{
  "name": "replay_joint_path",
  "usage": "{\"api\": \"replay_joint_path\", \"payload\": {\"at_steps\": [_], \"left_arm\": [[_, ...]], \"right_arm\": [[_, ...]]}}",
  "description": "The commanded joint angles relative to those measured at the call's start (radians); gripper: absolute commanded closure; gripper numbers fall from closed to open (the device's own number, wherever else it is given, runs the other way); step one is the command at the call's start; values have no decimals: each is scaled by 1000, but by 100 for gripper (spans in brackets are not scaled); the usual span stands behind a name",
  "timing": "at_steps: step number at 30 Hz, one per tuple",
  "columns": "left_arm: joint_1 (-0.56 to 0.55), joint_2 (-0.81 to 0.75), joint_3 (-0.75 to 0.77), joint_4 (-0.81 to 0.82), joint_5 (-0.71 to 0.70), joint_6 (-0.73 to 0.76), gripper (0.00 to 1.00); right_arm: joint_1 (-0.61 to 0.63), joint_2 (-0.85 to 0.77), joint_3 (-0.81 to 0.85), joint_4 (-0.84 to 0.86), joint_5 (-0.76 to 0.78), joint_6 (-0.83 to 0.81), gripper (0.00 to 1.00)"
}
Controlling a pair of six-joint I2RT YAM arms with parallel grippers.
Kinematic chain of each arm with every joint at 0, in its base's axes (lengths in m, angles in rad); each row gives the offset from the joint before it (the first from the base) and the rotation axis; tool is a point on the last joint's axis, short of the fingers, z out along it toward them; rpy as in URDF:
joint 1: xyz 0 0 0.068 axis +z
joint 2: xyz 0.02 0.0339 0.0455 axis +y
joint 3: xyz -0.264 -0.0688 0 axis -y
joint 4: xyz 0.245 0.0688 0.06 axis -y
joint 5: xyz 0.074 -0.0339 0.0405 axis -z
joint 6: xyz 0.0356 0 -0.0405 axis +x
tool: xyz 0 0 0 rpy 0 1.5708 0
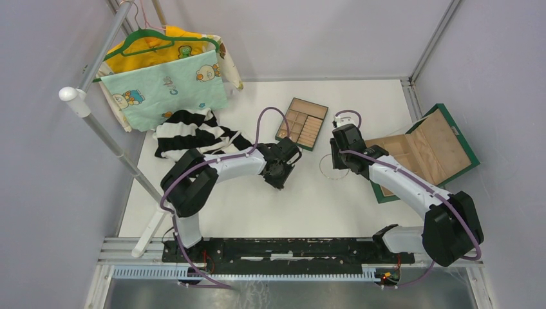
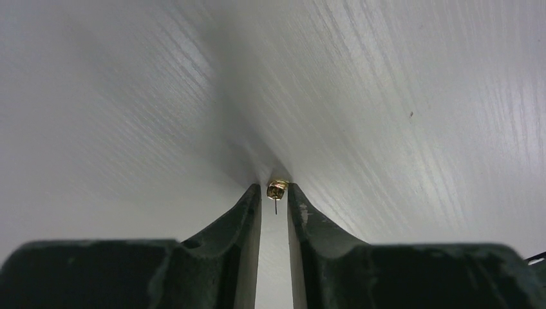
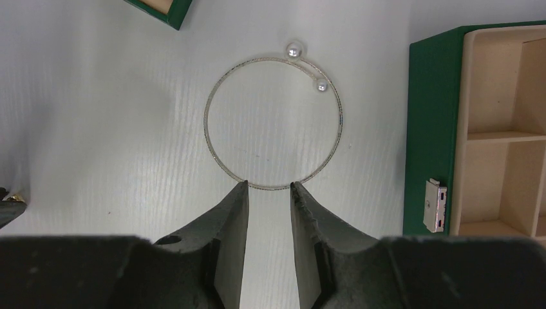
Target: Organize the mixed jewelry
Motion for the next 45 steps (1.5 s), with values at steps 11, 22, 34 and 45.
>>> {"api": "replay_joint_path", "payload": {"at_steps": [11,22,34,45], "left_arm": [[-6,14,54,0,-13,0,87],[-5,-3,113,-64,-36,15,98],[16,25,370,-208,-91,58,98],[160,47,458,-154,-4,-36,98]], "right_arm": [[4,-9,17,8,17,0,64],[3,-14,11,11,16,2,64],[3,-41,-4,18,36,17,64],[3,-57,-4,22,64,26,64]]}}
